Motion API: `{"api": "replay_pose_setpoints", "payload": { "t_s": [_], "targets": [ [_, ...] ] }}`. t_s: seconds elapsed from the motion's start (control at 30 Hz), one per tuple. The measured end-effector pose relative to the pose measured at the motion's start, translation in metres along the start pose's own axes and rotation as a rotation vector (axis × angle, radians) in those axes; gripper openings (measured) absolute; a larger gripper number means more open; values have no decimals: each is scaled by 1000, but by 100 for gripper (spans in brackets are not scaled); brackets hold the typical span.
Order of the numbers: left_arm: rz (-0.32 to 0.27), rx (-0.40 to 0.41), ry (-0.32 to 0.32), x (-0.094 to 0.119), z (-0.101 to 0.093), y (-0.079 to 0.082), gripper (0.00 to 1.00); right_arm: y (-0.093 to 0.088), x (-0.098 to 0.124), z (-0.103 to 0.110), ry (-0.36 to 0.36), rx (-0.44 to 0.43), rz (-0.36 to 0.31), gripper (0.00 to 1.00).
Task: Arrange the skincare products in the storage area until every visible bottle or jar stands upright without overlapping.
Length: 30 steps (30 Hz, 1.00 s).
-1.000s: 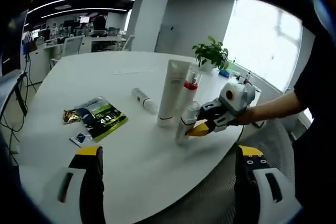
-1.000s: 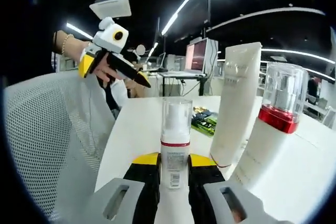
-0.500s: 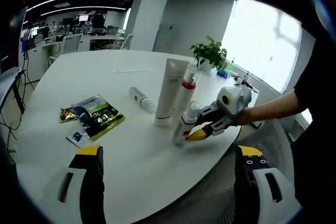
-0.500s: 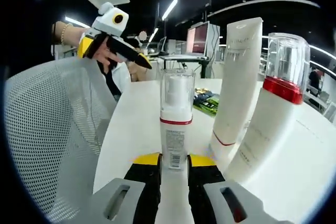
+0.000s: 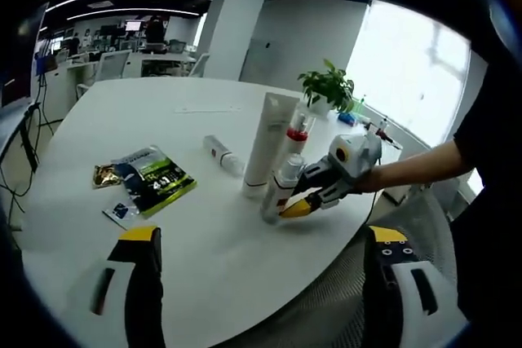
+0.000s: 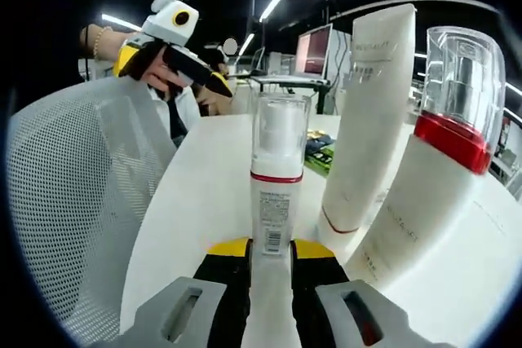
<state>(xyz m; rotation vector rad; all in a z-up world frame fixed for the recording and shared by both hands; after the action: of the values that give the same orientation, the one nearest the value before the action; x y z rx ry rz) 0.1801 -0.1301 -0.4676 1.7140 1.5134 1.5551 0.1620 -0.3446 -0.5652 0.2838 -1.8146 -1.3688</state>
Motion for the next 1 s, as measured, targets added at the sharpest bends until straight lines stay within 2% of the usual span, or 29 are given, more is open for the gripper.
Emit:
{"api": "replay_pose_setpoints", "payload": {
  "t_s": [0.3,0.4,0.6,0.7,0.8,0.83,0.9,0.93,0.97,1.0],
  "targets": [
    [9,10,-5,-4,2,-3,96,-2,-1,-4,20,20,21,8],
    [11,11,-6,-4,2,-3,96,-3,0,-4,21,22,36,0],
    [12,15,-7,-5,2,-4,96,-3,3,-2,25,1,43,1],
    [12,17,-9,-6,2,-4,96,-4,6,5,28,-51,59,8],
    [13,18,-10,-6,3,-5,95,-2,5,19,13,-137,41,20],
    [13,19,-12,-6,2,-5,95,-3,4,20,-7,-162,61,25],
    [11,23,-14,-7,2,-5,95,-6,0,21,-93,-234,127,32],
    [10,24,-16,-8,2,-4,95,-6,-2,17,-150,-243,149,34],
    [10,26,-19,-8,2,-4,95,-4,-2,15,-194,-245,153,34],
    [8,27,-19,-9,1,-4,95,1,-5,17,-220,-318,124,34]
  ]
}}
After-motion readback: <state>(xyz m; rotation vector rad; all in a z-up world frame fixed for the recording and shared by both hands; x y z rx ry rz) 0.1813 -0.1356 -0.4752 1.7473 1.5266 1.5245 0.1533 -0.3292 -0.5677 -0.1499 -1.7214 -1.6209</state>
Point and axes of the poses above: the point that each gripper's makers call its tool centre point, and the gripper's own axes: x roughly backward along the fingers, z roughly to its left, y roughly out of its top, the point moved 6 cm from there along x, roughly backward along the fingers, and after that the axes turned 2 degrees about -y, right-handed, at the moved point
